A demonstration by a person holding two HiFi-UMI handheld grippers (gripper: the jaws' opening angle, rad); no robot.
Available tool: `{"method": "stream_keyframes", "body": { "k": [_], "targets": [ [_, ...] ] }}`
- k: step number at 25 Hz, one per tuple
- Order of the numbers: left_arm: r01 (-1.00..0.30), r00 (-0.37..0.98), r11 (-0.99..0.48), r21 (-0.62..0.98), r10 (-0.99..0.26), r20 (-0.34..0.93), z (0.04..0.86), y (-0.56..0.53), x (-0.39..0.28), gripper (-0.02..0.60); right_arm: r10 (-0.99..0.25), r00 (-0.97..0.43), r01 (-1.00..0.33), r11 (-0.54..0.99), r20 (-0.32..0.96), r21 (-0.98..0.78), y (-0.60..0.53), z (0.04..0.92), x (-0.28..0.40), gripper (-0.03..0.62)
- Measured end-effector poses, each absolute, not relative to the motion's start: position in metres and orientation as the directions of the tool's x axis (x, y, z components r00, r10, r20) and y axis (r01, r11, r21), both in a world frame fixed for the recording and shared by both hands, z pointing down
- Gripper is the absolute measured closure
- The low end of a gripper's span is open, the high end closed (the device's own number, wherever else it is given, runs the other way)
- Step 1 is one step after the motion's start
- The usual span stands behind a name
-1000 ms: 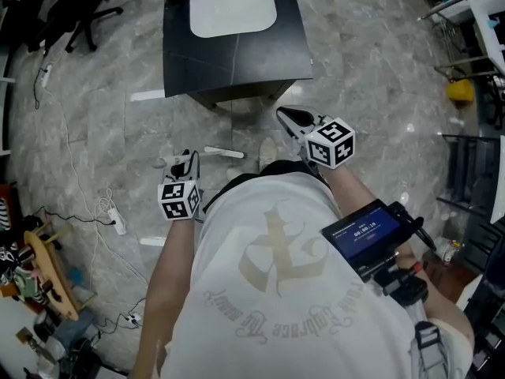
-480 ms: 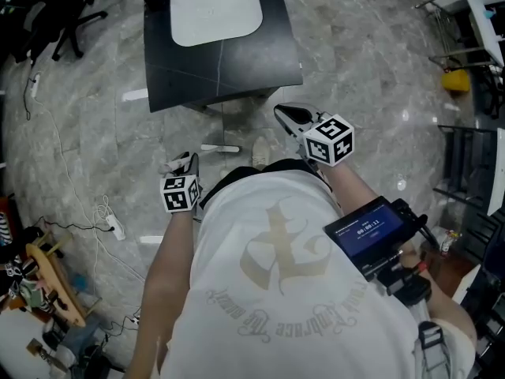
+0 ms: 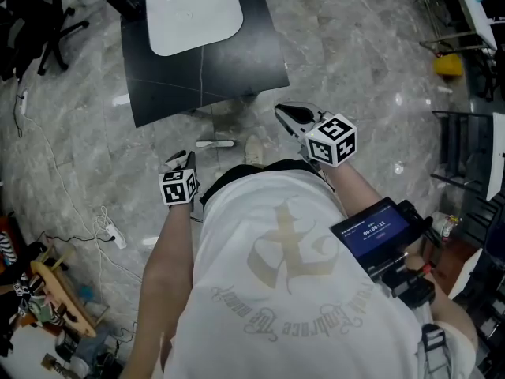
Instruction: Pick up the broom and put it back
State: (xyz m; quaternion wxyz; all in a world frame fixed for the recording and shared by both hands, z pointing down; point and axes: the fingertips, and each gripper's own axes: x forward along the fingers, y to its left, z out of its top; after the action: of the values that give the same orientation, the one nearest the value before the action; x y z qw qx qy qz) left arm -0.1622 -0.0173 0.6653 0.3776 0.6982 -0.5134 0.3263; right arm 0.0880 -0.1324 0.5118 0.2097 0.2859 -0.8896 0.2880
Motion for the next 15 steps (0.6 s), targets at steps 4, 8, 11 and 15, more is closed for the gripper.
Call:
{"method": "stream_keyframes", "body": {
  "k": [4,8,11,15],
  "targets": [
    [-0.956,0.283,-0.211,0.206,-0.459,0.842,0.671,-0.031,-0.156,0.486,-0.406,-0.732,-0.651,0.651,0.547,-0.389,-0.133,0.515,0.100,0.576],
    [-0.955,0.288,-0.207,0.214,-0.455,0.843,0.675,-0.047,-0.153,0.485,-0.418,-0.721,-0.667,0.635,0.553,-0.390,-0.134,0.518,0.108,0.576],
    [-0.956,0.284,-0.203,0.212,-0.455,0.844,0.677,-0.060,-0.152,0.485,-0.426,-0.714,-0.676,0.625,0.555,-0.390,-0.134,0.520,0.112,0.576],
    [-0.958,0.279,-0.194,0.212,-0.454,0.846,0.680,-0.074,-0.151,0.485,-0.436,-0.704,-0.688,0.613,0.561,-0.388,-0.133,0.523,0.119,0.576]
  ]
}}
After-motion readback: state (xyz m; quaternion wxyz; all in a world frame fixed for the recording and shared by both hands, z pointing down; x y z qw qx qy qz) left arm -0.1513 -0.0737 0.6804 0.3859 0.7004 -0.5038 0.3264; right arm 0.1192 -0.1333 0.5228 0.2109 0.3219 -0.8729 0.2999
